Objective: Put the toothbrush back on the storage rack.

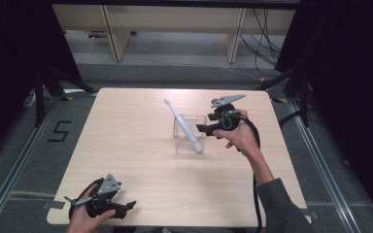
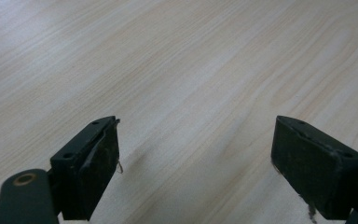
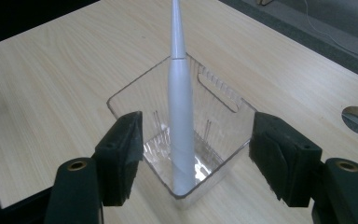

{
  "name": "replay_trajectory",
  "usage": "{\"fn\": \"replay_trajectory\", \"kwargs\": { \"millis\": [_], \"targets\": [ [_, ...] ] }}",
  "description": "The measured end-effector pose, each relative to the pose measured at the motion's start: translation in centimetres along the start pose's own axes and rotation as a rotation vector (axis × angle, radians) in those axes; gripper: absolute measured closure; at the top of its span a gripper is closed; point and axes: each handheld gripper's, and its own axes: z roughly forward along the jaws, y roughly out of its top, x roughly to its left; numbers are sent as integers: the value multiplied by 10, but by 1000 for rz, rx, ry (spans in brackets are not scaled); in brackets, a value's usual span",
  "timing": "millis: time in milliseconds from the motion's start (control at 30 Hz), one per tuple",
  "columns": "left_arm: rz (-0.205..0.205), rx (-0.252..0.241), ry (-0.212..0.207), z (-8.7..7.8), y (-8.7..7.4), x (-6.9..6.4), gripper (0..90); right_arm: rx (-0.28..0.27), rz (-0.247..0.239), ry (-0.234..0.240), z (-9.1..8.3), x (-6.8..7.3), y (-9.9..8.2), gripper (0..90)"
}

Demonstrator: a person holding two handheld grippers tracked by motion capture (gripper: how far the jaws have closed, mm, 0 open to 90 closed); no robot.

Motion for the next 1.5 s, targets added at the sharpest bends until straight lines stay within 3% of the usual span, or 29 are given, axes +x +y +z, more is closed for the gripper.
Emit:
{"fn": "replay_trajectory", "kwargs": {
  "millis": [33, 67, 100, 167, 200, 233, 267, 333, 433, 467, 767, 867, 967, 1000, 1033, 1133, 1167, 1200, 1300, 1367, 1433, 1500],
  "targets": [
    [-1, 0, 0, 0, 0, 0, 149, -13, 26, 0, 0, 2, -1, 355],
    [-2, -1, 0, 0, 0, 0, 149, 5, -4, -2, -2, -1, -1, 355],
    [-5, -3, 0, 0, 0, 0, 149, -1, -1, 20, -2, -2, -2, 354],
    [-10, -9, 1, 1, 0, -1, 149, -22, 4, 1, -2, -1, -4, 352],
    [-4, -3, 5, 0, 0, 0, 149, 4, 14, 3, -5, 0, -4, 349],
    [-3, -3, 5, 0, 0, 0, 148, -7, -8, 2, -5, -1, -4, 345],
    [-12, -10, 2, 1, 0, -1, 149, -3, 14, 8, -6, 1, -5, 339],
    [-6, -4, 0, 0, 0, 0, 149, 3, 12, 7, -7, 1, -6, 322],
    [-8, -7, 0, 1, 0, -1, 149, -33, 26, 0, -7, 2, -9, 280],
    [-4, -3, -1, 0, 0, 0, 149, -25, 0, -5, -9, 0, -9, 267],
    [-5, -2, 1, 1, 0, 0, 149, -35, 18, 4, -12, 2, -19, 176],
    [-5, -2, 0, 1, 0, 0, 149, -49, 13, -20, -15, 3, -22, 167],
    [-5, 0, 1, 1, 0, 0, 149, -57, 6, -14, -15, 3, -26, 163],
    [-6, -2, -1, 1, 0, 0, 149, -47, 27, -6, -16, 5, -28, 162],
    [-7, -1, 0, 1, 0, 0, 149, -62, 1, -9, -15, 4, -29, 162],
    [-7, -2, -1, 0, 0, 0, 149, -43, 31, -3, -17, 7, -33, 162],
    [-6, -2, 0, 1, 0, 0, 149, -55, 1, -11, -17, 6, -35, 162],
    [-7, -1, 0, 1, 0, 0, 149, -37, 29, -8, -18, 8, -36, 163],
    [-3, 2, 1, 0, 0, 0, 148, -49, 6, -18, -17, 7, -41, 164],
    [-4, -3, 0, 0, 0, 0, 149, -40, 21, -6, -16, 8, -43, 166],
    [1, 2, 6, 0, 0, 1, 149, -59, -6, -21, -14, 6, -44, 167],
    [-6, -4, 5, 0, 0, 0, 149, -44, 4, -11, -15, 7, -46, 168]
  ]
}}
